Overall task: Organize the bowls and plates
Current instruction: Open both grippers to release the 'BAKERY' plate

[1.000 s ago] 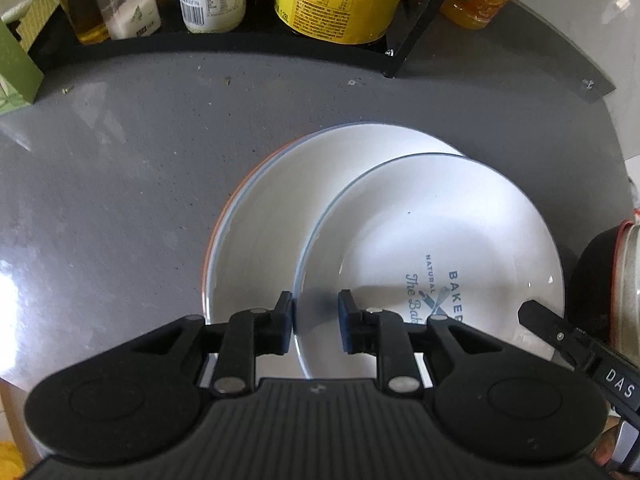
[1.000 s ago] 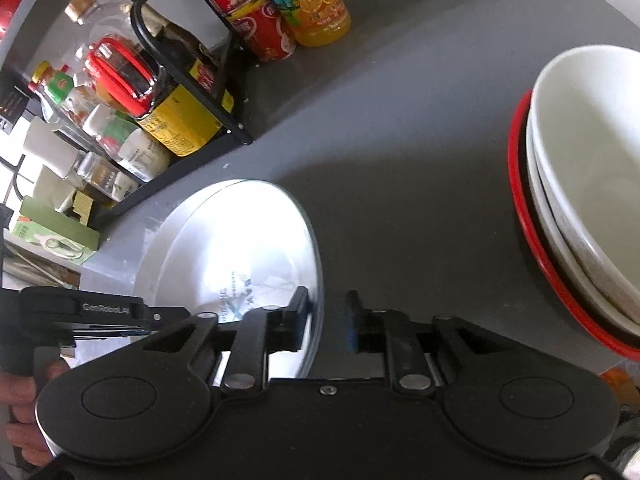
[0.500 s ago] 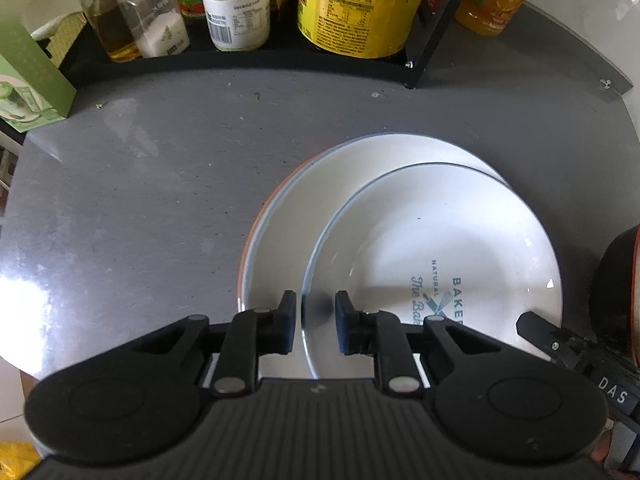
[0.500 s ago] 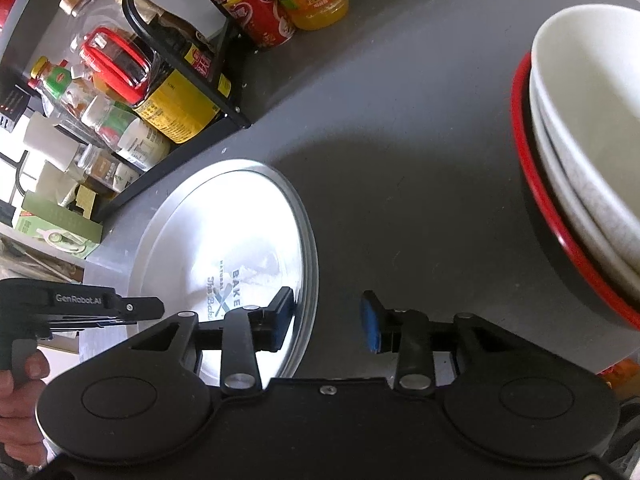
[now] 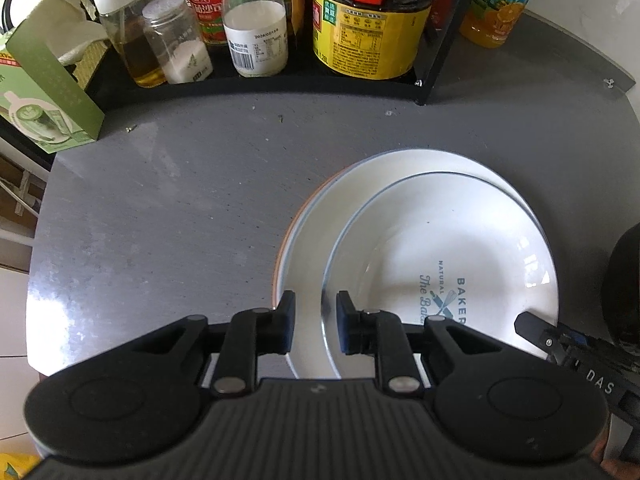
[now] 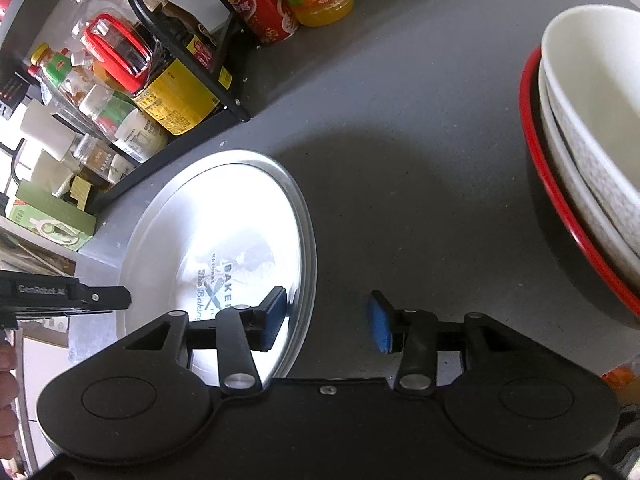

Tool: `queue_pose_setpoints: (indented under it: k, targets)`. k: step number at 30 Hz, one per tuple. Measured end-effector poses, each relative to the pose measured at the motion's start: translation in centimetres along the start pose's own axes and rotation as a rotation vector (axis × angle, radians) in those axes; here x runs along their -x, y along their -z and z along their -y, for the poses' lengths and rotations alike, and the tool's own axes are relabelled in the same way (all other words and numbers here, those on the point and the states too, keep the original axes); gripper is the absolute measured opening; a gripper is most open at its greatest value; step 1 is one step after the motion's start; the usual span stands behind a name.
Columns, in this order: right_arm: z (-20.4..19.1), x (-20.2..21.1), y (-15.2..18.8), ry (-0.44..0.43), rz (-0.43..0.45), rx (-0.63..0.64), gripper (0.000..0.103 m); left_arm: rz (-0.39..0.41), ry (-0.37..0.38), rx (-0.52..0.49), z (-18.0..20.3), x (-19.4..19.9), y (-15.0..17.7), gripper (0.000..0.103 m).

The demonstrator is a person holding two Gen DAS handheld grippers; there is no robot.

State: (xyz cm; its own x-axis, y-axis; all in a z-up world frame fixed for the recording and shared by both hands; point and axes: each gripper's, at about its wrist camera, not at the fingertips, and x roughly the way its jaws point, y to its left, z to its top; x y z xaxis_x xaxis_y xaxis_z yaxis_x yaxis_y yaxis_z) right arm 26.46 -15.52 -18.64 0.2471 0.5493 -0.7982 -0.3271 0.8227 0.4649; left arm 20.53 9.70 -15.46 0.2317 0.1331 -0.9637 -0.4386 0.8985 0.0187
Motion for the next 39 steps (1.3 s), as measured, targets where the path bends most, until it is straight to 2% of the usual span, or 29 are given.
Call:
queue_pose_setpoints:
  k: [3,6,8,12,20,25,27,30,35,39]
  targets:
    - [-0.3,0.3,-0.1,0.012,0.001,-0.013,0.043,0.01,0.006,0.0,-0.2,0.4,0.1,0.02]
    - [0.1,1.4,0.0,-0.061,0.038,-0.083,0.043,0.019,0.02,0.006,-0.4,0.7,0.1,0.021]
    - [-0.1,1.7,0.0,-0.057,0.054,-0.081,0.042,0.037,0.037,0.002,-0.5,1.2,0.0,0.021]
    - [-0.2,1.7,0.3,-0.046,0.068,-0.103,0.031,0.054,0.075,-0.003,-0.6,1.7,-0.3,0.021]
    - [-0.2,2.9,1.4,-0.026,0.118,-0.165,0.031,0.041,0.175,-0.047,0.1,1.1,-0.9,0.021]
    - [0.6,4.4,2.0,-0.023,0.154,-0.208,0.032,0.031,0.206,-0.137,2.0,0.5,-1.4,0.022]
    - [0.9,5.0,2.1,-0.02,0.168,-0.221,0.034,0.034,0.221,-0.19,3.2,0.4,-1.3,0.029]
    - [1.7,5.9,2.3,-0.018,0.178,-0.239,0.036,0.035,0.223,-0.217,4.8,0.6,-0.9,0.041]
    - [2.8,7.8,3.0,-0.015,0.173,-0.224,0.053,0.049,0.215,-0.236,6.8,1.5,-0.3,0.071]
    - [3.5,9.4,3.2,0.0,0.183,-0.174,0.062,0.05,0.209,-0.253,8.4,2.2,0.8,0.078]
